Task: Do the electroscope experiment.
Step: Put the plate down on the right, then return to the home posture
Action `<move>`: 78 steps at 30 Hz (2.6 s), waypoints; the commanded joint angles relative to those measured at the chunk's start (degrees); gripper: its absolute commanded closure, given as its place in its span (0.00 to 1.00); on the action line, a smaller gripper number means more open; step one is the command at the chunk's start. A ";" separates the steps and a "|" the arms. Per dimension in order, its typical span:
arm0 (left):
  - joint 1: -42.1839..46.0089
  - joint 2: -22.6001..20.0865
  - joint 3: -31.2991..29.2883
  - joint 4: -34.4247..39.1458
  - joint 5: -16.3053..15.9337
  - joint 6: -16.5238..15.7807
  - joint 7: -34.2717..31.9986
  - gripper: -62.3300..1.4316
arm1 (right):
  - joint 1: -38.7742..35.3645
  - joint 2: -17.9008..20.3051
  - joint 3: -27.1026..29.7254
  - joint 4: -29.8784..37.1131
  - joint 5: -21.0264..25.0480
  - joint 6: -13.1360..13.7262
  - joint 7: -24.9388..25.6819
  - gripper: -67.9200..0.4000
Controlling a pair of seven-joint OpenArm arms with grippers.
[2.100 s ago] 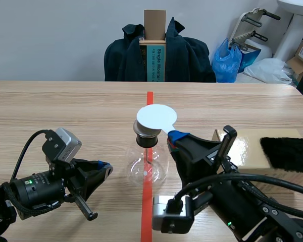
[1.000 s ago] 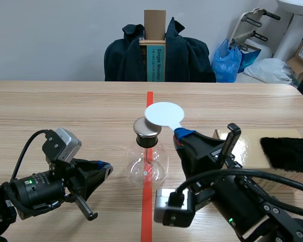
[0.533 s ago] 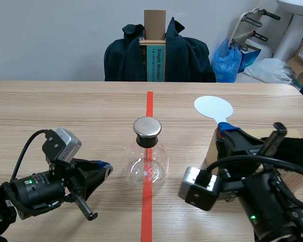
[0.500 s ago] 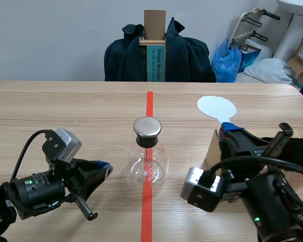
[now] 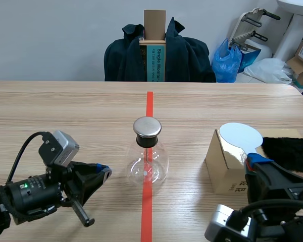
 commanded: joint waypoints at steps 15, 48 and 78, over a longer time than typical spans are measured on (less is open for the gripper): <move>32.33 -8.76 -16.57 41.64 -1.86 -0.13 3.58 0.95 | 5.49 0.46 0.79 -10.19 0.52 -0.85 -0.20 0.98; 34.45 -8.59 -17.77 43.74 -1.81 -0.11 3.17 0.00 | -8.98 8.15 0.87 -3.13 38.88 -3.32 2.93 0.00; 34.45 -8.59 -17.77 43.74 -1.77 -0.11 3.54 0.00 | -3.82 17.88 10.51 29.99 79.52 48.92 -0.39 0.00</move>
